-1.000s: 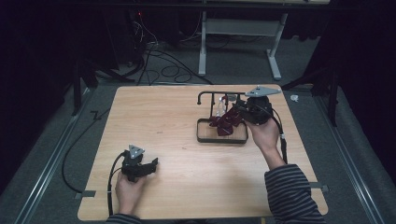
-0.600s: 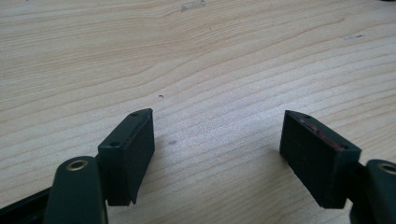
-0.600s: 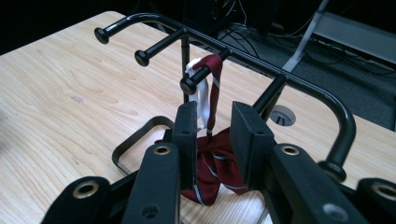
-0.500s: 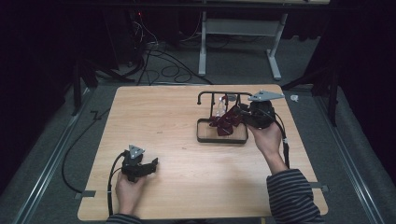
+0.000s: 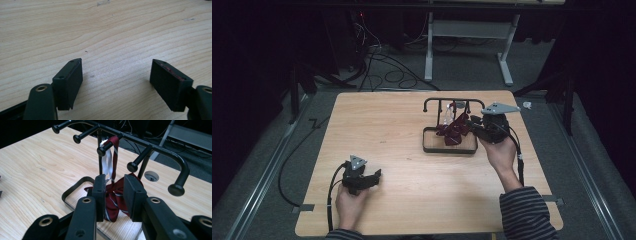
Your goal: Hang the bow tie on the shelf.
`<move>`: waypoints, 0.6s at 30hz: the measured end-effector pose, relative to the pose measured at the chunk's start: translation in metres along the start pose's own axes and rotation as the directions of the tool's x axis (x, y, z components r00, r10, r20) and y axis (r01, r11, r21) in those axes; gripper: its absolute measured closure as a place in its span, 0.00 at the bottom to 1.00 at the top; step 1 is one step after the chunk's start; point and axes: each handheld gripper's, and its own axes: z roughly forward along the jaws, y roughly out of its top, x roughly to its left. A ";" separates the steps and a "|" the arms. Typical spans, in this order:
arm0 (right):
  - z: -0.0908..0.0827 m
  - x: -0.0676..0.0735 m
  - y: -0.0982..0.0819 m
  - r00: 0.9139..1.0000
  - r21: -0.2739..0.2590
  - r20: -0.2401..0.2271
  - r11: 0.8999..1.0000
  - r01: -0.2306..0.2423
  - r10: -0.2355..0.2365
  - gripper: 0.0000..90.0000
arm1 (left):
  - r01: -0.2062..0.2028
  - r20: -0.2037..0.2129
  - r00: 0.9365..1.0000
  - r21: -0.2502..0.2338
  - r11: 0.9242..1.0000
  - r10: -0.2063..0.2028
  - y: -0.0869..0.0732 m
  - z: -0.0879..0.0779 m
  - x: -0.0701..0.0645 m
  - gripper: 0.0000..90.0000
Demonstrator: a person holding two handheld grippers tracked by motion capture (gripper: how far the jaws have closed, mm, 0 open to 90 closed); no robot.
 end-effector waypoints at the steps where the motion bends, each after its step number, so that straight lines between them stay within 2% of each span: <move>1: 0.000 0.000 0.000 1.000 0.000 0.000 1.000 0.000 0.000 0.82 | 0.000 0.000 1.000 0.000 1.000 0.000 0.000 0.000 0.000 0.30; 18: -0.008 0.000 -0.016 1.000 -0.001 -0.002 1.000 -0.013 0.013 0.82 | -0.001 -0.001 1.000 0.000 1.000 0.001 0.000 0.000 0.000 0.30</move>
